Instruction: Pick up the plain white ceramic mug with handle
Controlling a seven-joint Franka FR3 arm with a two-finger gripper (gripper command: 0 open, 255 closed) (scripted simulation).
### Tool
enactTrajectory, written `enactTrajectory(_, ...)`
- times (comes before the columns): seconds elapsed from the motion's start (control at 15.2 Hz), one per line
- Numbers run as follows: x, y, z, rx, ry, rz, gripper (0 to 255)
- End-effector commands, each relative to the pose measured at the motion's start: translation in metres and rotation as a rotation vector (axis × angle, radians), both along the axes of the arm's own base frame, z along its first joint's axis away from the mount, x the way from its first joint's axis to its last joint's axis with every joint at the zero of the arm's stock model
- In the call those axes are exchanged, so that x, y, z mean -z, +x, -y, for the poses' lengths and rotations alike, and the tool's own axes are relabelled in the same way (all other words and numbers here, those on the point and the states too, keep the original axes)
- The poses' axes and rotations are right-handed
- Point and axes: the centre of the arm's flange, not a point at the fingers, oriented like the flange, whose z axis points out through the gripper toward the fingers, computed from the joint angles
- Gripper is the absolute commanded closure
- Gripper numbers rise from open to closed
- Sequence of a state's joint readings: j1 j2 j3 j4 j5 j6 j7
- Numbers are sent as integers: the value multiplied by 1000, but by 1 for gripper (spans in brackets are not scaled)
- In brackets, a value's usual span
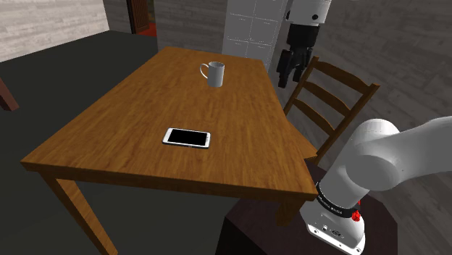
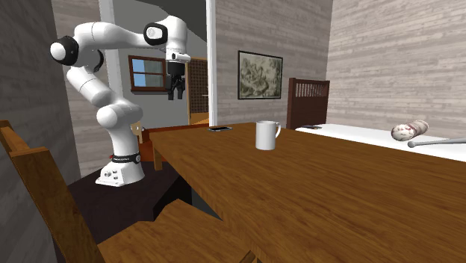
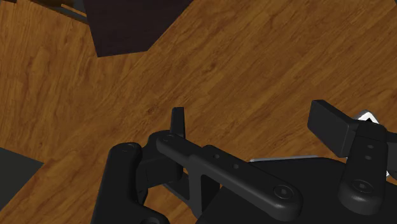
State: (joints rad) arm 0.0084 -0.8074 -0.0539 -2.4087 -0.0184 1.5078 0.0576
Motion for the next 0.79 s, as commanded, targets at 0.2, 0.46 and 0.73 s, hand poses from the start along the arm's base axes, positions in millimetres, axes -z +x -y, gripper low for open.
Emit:
enactTrajectory(0.2, 5, 36, 15, -3, -1, 3, 0)
enactTrajectory(0.46, 13, 84, 34, -7, -3, 7, 0)
enactTrajectory(0.73, 19, 132, 53, -10, -5, 11, 0)
